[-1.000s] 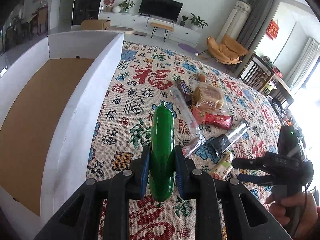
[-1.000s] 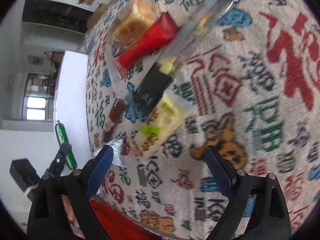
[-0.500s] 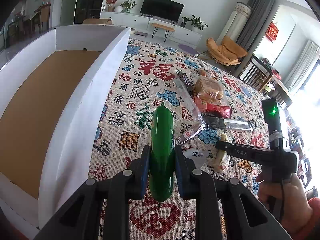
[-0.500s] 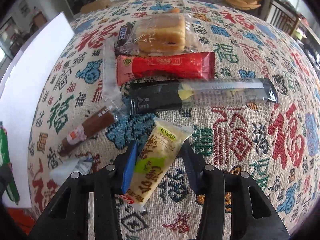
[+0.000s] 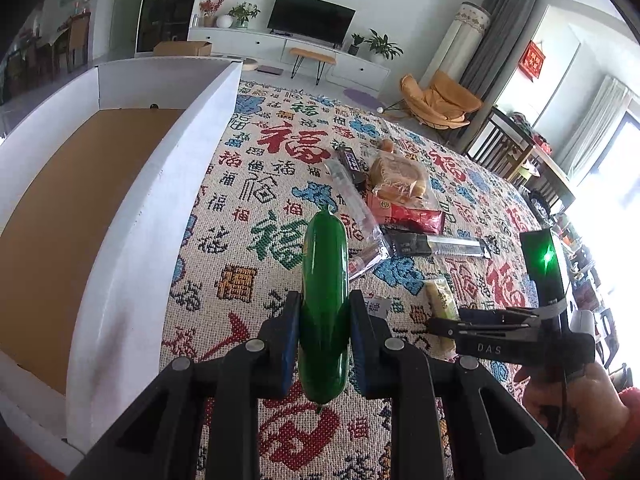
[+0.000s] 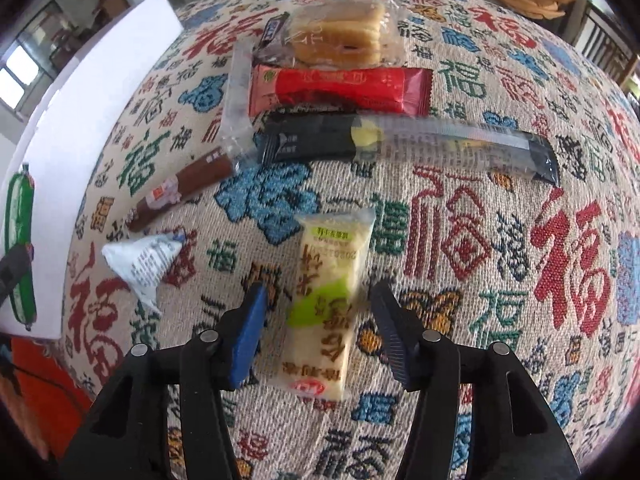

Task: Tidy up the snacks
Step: 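Carry both snacks into the white box and open both tools, then move both tools back over the remaining snacks on the table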

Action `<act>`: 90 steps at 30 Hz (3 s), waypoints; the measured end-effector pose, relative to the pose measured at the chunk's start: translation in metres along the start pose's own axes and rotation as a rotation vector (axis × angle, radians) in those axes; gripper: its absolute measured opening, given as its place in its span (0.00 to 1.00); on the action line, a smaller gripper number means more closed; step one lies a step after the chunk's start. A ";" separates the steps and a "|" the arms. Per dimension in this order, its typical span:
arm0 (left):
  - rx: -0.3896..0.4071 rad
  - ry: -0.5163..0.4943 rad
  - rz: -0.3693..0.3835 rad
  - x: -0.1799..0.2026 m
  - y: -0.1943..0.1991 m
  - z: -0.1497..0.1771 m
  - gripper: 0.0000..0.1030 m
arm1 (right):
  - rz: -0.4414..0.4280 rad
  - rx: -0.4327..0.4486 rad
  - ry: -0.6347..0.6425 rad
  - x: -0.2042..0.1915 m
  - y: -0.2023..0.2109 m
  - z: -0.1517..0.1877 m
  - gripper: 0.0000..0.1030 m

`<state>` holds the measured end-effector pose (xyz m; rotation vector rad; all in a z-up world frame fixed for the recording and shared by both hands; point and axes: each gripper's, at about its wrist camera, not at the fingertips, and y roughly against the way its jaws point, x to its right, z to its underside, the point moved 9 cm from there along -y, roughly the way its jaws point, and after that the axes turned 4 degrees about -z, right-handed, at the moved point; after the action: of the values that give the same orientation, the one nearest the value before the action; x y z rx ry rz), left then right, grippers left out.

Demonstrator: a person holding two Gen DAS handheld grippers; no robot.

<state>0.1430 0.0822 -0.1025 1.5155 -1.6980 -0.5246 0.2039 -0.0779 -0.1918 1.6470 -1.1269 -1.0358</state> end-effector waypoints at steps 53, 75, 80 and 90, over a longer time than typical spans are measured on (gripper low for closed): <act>-0.105 -0.294 -0.185 0.043 -0.117 0.048 0.96 | 0.191 0.384 -0.043 0.154 0.046 0.019 0.78; -0.065 -0.265 -0.202 0.039 -0.132 0.028 1.00 | 0.180 0.384 -0.084 0.162 0.041 0.021 0.81; -0.065 -0.265 -0.202 0.039 -0.132 0.028 1.00 | 0.180 0.384 -0.084 0.162 0.041 0.021 0.81; -0.065 -0.265 -0.202 0.039 -0.132 0.028 1.00 | 0.179 0.385 -0.085 0.162 0.041 0.021 0.82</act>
<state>0.2062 0.0128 -0.2069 1.6370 -1.7128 -0.9132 0.2141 -0.2458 -0.1843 1.7672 -1.5761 -0.8151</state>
